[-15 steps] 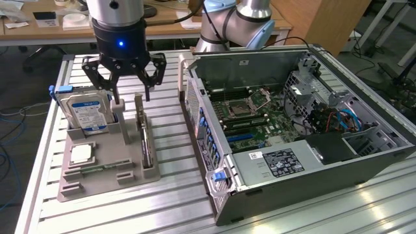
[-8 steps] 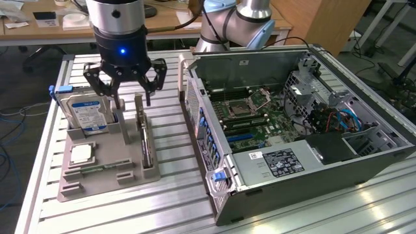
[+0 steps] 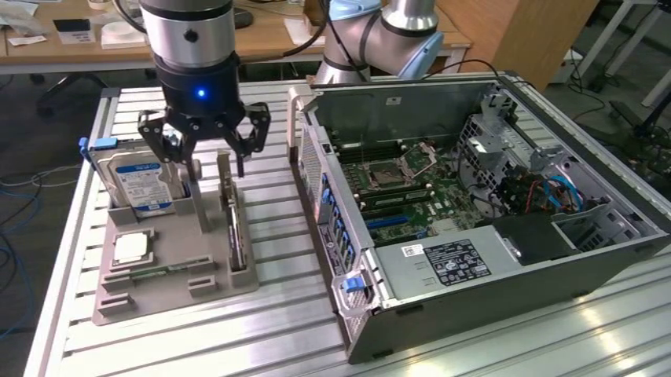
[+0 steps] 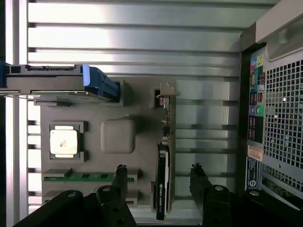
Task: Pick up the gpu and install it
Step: 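Pick up the gpu and move the gpu toward the slot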
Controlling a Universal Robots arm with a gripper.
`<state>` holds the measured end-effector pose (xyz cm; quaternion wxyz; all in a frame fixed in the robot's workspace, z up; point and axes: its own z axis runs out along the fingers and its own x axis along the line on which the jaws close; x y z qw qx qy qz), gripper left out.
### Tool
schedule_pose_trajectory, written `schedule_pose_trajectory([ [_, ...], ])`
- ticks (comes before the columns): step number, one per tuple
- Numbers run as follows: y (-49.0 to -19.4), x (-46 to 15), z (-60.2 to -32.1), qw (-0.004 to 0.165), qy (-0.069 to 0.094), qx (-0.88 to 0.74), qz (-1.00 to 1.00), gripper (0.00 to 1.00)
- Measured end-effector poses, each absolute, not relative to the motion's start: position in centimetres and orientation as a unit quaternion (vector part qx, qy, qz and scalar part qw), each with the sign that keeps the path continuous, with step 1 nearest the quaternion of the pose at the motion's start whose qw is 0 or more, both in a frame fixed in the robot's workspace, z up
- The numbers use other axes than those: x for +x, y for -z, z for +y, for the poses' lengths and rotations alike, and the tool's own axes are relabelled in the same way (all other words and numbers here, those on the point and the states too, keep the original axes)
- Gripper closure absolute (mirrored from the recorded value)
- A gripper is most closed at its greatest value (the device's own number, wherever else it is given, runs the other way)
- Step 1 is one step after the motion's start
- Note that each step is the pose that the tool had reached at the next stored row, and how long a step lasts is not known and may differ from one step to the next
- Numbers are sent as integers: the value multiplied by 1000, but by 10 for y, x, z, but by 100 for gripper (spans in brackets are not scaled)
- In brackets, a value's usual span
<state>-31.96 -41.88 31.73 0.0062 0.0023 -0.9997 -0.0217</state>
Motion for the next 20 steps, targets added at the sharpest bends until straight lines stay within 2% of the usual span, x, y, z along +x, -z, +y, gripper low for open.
schedule_pose_trajectory([
  [20,-283,-315,-430,6,22,6,-1000,35],
])
